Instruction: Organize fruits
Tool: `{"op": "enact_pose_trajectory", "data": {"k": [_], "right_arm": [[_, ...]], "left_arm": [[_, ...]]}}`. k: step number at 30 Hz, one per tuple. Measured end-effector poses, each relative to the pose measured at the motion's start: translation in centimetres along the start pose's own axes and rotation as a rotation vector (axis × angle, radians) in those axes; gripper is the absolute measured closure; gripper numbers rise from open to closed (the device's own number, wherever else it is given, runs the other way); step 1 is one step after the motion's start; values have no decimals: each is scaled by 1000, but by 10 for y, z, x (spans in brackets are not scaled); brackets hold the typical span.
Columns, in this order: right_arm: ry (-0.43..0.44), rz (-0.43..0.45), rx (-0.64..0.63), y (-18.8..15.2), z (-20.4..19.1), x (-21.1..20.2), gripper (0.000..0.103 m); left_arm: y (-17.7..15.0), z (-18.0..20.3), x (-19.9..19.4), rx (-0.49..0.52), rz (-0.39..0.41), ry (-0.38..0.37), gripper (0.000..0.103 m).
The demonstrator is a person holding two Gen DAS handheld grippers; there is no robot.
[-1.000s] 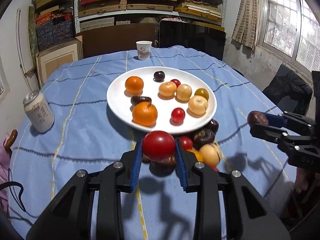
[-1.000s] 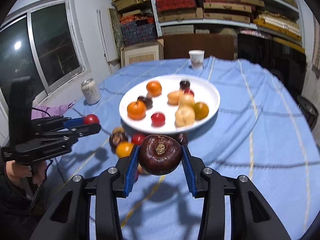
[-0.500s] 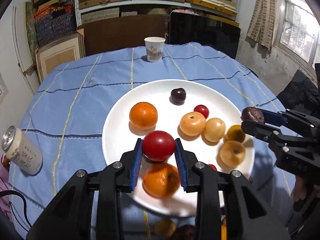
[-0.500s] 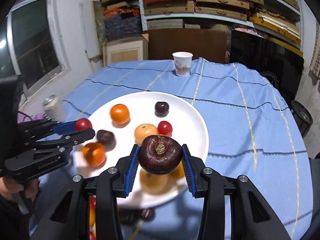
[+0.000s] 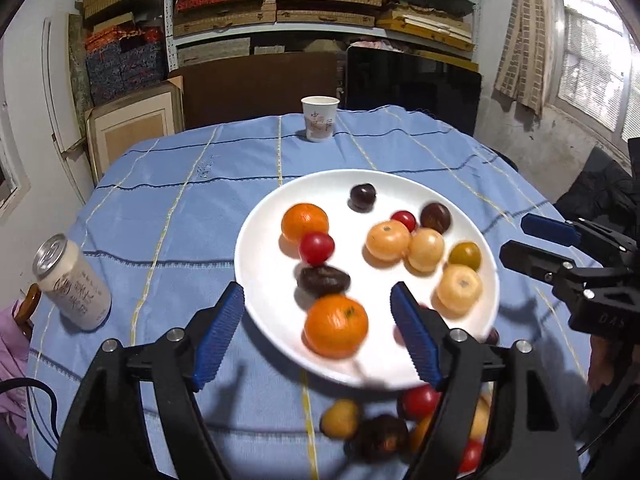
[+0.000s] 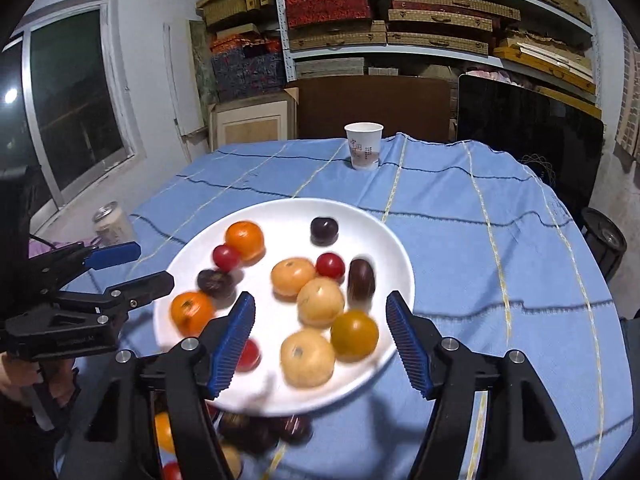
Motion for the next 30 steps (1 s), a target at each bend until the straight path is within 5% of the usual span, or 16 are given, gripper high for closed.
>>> {"op": "enact_pose_trajectory", "data": {"k": [7,16,19,24,30], "right_arm": [[111,-45,63,-66,-10,-20,31],[156,-49,147,-99,-8,-20,31],[163,-55,167,-102,-4,-19,31],[159,-49,142,-104,-8,-21,31],[168,-44,129,-106,-10,-24,31]], "left_arm": [[-61,13,-18,35,-42,-66,24],[-99,36,-19,74,-82,-57,24],[-106,46,-22,99,-87,-73,28],[-111,52,-14,122,-110,-37,56],[-104,34,-3,43,-154,-20,67]]}}
Point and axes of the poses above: each gripper's, at about its wrist camera, not at the fingertips, and x roughly the way its jaws point, z to its right, y to its top, the point moved 3 cm from there along x, roughly the way its jaws point, and after that the axes turned 9 degrees about -z, right-handed, at the moved point
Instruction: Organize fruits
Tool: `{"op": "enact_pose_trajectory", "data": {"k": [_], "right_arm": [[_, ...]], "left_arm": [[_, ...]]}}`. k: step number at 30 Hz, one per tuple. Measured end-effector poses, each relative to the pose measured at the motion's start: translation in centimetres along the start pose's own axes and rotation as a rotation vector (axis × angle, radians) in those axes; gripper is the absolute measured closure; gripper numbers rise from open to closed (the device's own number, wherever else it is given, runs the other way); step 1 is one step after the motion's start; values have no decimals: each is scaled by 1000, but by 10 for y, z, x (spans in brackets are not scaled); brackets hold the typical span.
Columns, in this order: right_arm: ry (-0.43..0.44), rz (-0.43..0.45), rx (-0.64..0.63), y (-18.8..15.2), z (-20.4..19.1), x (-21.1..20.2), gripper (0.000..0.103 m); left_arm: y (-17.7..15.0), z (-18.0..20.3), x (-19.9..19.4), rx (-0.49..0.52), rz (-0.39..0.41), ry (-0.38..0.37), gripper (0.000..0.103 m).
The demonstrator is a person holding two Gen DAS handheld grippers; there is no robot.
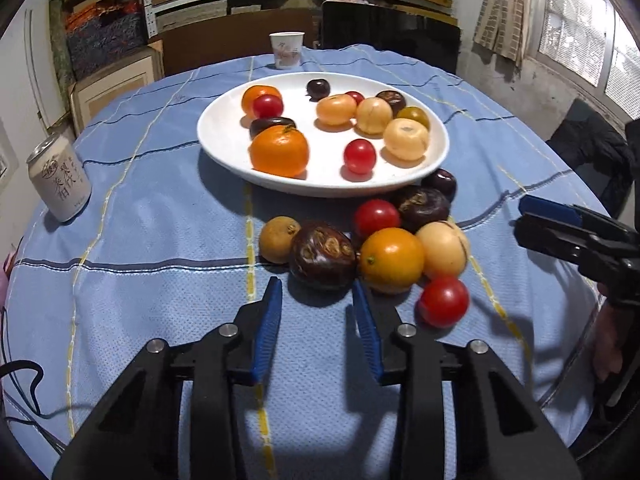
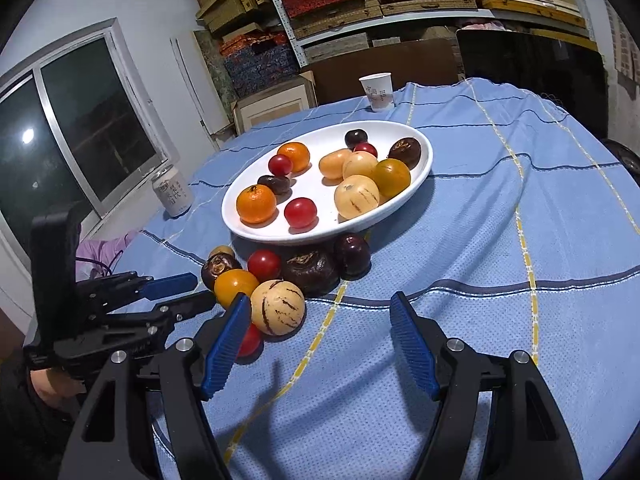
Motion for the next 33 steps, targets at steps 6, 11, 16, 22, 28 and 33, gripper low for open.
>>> {"op": "enact_pose_trajectory", "data": {"k": [6,11,16,22,28,33], "right_arm": [[10,-3,1,1,1,1,31],[12,-10,3,0,1,2,31],[16,-15,7,0,2,3,31],[28,-14,10,0,3,2,31],[25,-20,6,0,2,3,31],[15,-21,9,0,2,3,31]], "left_arm": [[6,1,5,18,-12,26,67],[16,0,15,-4,-36,-7,59],[17,-20,15,-97,-27,-5,59],[4,-41,-5,-128,12,60,61],[7,-32,-5,-92,10,20,61],[24,-19,15,-59,2,44,60]]}}
Point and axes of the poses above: each gripper's, at about its wrist camera, not at the fingertips, and x roughly the way its jaws point, z to its right, y to its top, the point moved 3 cm from there along x, roughly the way its jaws point, and after that the axes turned 9 degrees about -z, right-handed, at the moved point
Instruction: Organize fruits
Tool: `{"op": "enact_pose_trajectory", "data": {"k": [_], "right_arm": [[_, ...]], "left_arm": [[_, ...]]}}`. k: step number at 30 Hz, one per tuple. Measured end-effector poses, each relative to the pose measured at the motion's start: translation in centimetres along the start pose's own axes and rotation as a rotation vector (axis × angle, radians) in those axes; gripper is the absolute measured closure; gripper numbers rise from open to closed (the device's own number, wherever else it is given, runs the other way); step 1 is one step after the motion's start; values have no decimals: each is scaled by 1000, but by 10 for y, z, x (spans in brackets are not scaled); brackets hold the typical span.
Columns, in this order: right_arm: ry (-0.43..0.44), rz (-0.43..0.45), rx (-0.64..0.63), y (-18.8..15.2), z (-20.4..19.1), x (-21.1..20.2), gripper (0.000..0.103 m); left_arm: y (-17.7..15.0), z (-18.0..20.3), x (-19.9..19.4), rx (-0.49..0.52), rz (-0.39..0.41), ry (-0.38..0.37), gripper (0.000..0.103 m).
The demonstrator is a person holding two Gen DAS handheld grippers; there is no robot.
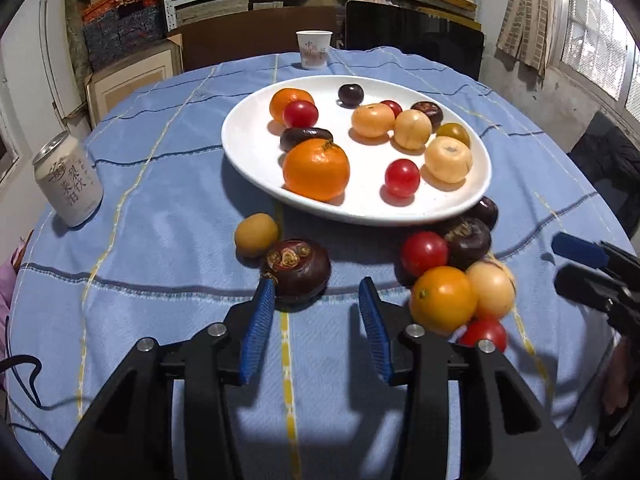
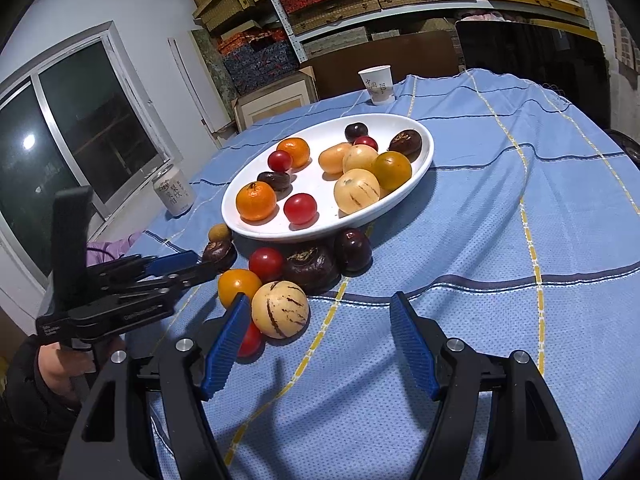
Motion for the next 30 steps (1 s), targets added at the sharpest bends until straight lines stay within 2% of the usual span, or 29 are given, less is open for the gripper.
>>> {"op": "enact_pose_trajectory", "data": {"k": [3,5,8,11,15,17,19,21,23,24,25,26,27,30], "right_arm": [[-3,-5,-4,0,0,1,31],[-4,-19,-8,0,-1,4,31],[-8,-29,-23,0,-4,6,31],[-20,-31,-61,-2,-11,6,31],[-64,-80,-148,-3,-30,17,32],[-63,-111,-180,-4,-40,24,38],[-69,-137,-192,-2,-47,33,39],[-61,-148,-171,3,-47,36,39],[-47,-161,-120,9,-42,38,40],[-40,-165,-101,10,-39,38,41],[-33,-175,-68,12,-34,39,43],[-37,-184,-45,12,-29,40,44],[-48,-190,-31,12,-24,40,43],[-52,-201,-65,9,-27,41,43]], "left_arm": [[5,-1,6,3,-3,13,60],[6,-4,5,-11,9,-6,67],[5,-9,2,-35,29,-48,71],[4,-13,-9,-52,85,-93,102],[3,-19,-17,-84,131,-103,102],[4,-18,-11,-78,101,-101,102],[5,-19,-4,-86,65,-111,101],[5,-22,-3,-101,60,-121,94],[4,-22,-3,-101,59,-117,93],[4,-20,-2,-93,59,-120,84],[4,-17,-3,-82,57,-133,70],[3,-15,-3,-71,60,-144,38],[3,-13,-6,-57,73,-140,28],[4,-2,1,-7,40,-132,26]]}}
Point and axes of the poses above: each gripper's, at about its wrist camera, not at the fingertips, and x roughly the way its jaws point, z to its right, y to its top, the point moved 3 cm from there along x, roughly the way its jaws point, and after that the axes turned 9 degrees about -z, right-handed, at the moved point
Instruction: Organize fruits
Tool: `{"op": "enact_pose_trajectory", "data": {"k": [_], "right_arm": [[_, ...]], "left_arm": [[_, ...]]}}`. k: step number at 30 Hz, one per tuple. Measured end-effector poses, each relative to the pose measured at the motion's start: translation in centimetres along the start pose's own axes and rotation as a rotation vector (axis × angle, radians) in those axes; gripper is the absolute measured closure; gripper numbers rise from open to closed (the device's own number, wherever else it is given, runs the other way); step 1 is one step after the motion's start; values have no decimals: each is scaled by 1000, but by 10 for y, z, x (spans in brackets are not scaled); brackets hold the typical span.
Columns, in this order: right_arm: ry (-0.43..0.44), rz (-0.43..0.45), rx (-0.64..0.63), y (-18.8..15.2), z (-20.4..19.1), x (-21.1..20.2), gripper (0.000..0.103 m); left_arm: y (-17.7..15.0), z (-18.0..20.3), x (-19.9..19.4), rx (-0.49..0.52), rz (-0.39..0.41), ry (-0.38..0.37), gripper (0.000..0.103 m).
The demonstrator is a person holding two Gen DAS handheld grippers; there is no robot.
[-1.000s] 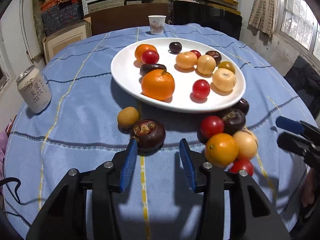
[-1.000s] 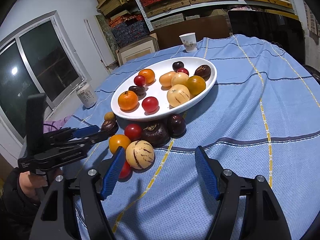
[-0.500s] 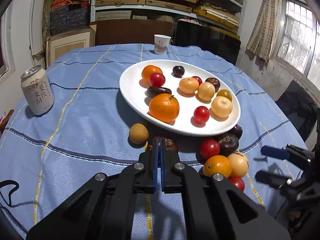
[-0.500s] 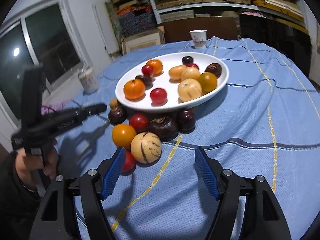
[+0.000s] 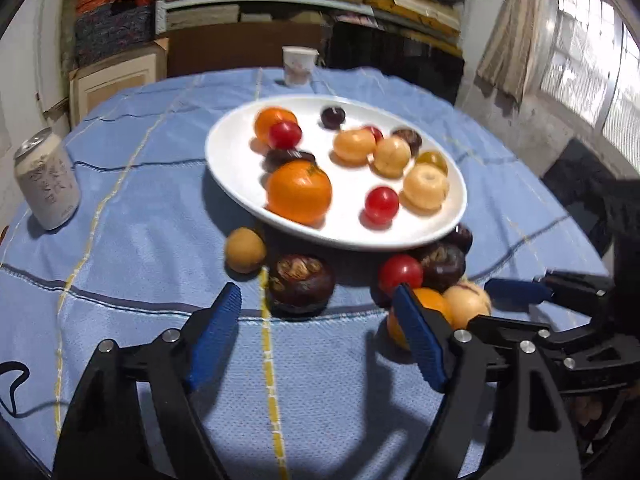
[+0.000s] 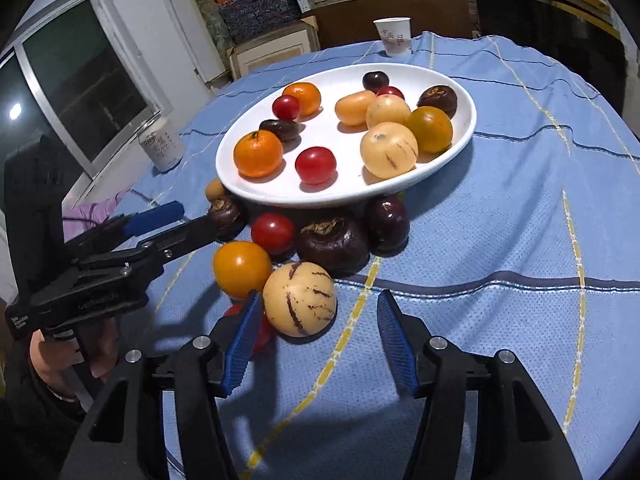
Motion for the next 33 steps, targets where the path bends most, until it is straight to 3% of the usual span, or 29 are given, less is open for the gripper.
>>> {"op": "enact_pose_trajectory", "data": {"k": [3,6,7,8,9,13,17,23,24,26,27,28,29,30,33], "right_arm": [[-1,-5,-61,2,-11,0,43],[17,-25,-78,8,-18,3,43],[21,-31,-69,10,-17,4,43],[33,-40,-51,12,-14,5,44],[39,-47,-28,13,-11,6,46],[31,-59,47,8,11,5,54],[-7,-58,-3,2,8,1,52],[-39,-45,-29,10,2,10,45],[-52,-46,-44,11,-1,11,46],[-98,-43,-81,10,-7,13,63],[-105,-42,-88,9,-9,13,63],[-108,-41,-87,7,-9,11,63],[-116,-39,-89,6,-10,10,63],[-128,-33,-93,5,-10,9,63],[-132,-17,-93,0,-10,5,63]], "left_arm": [[2,-6,17,-31,-84,-9,26],[3,-3,19,-21,-85,12,30],[3,-2,18,-16,-81,22,41],[3,-2,18,-15,-76,21,59],[3,-4,17,-19,-71,10,68],[3,-10,17,-43,-67,-36,68],[3,-4,18,-15,-78,-44,69],[4,11,22,55,-91,-19,43],[5,12,23,56,-93,10,30],[6,7,25,29,-103,20,24],[6,5,24,23,-95,12,24],[7,4,24,18,-91,12,27],[7,3,23,14,-85,14,43],[8,2,22,12,-76,8,65],[9,1,22,10,-71,-1,66]]}}
Point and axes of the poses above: each gripper's, at about its wrist camera, not at the fingertips, and x roughly the way its jaws point, z to its right, y to its top, the point moved 3 cm from there along x, roughly the way its jaws point, and after that the axes turned 9 degrees about -z, right-handed, at the moved point
